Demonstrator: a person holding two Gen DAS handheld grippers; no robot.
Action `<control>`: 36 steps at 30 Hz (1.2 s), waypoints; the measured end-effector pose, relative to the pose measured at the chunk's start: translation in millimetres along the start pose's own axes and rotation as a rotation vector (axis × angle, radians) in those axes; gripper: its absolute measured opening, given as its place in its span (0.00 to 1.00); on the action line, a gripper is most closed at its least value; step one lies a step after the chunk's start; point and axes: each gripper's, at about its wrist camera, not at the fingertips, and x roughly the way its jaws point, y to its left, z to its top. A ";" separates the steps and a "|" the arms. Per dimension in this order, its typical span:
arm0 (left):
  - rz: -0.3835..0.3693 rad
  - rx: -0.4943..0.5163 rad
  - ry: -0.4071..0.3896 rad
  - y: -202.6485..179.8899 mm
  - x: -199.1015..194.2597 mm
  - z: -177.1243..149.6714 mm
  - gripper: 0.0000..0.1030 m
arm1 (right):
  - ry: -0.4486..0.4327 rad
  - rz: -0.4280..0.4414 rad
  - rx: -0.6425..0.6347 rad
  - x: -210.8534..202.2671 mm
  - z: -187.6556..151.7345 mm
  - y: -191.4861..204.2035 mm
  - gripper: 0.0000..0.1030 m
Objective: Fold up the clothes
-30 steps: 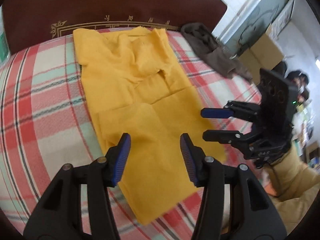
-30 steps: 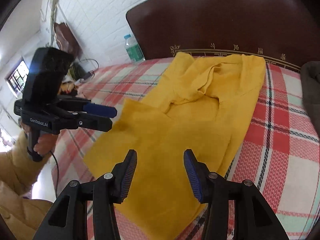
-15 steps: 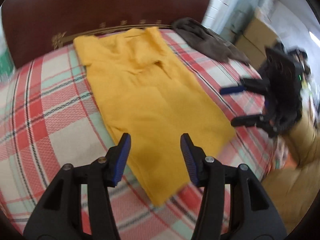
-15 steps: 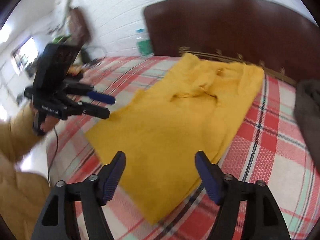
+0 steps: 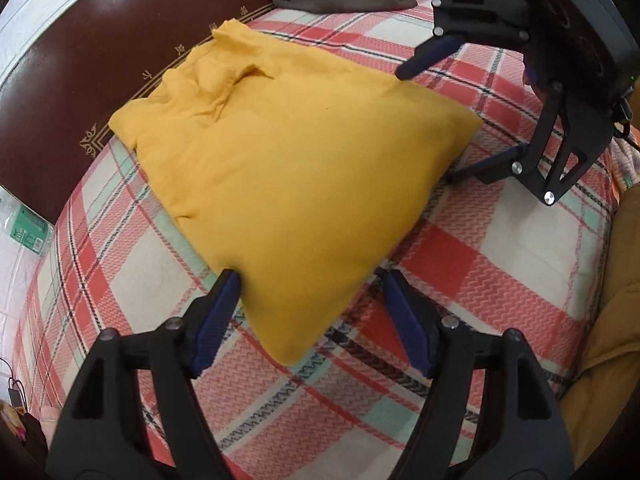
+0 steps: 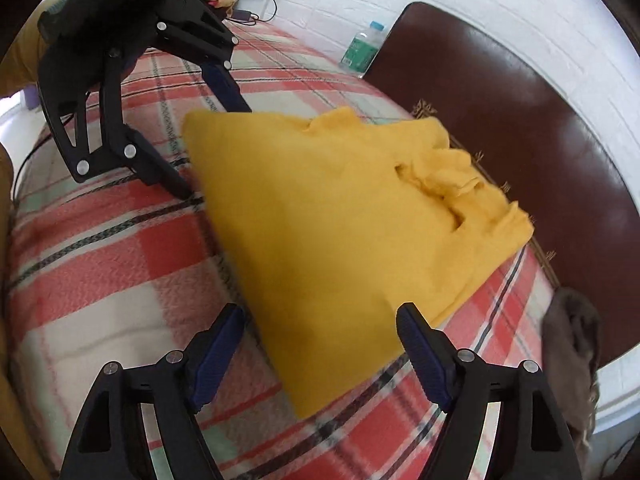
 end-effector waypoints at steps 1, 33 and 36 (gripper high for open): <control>-0.007 0.006 0.003 0.8 3.5 0.3 0.73 | -0.006 -0.020 -0.011 2.3 0.6 0.3 0.78; -0.157 0.067 0.050 5.5 -42.9 -3.0 0.21 | -0.019 0.450 0.374 -53.2 28.5 -52.3 0.11; -0.167 0.097 0.067 -3.8 -52.4 -10.1 0.21 | -0.011 0.447 0.353 -62.2 27.0 -44.8 0.11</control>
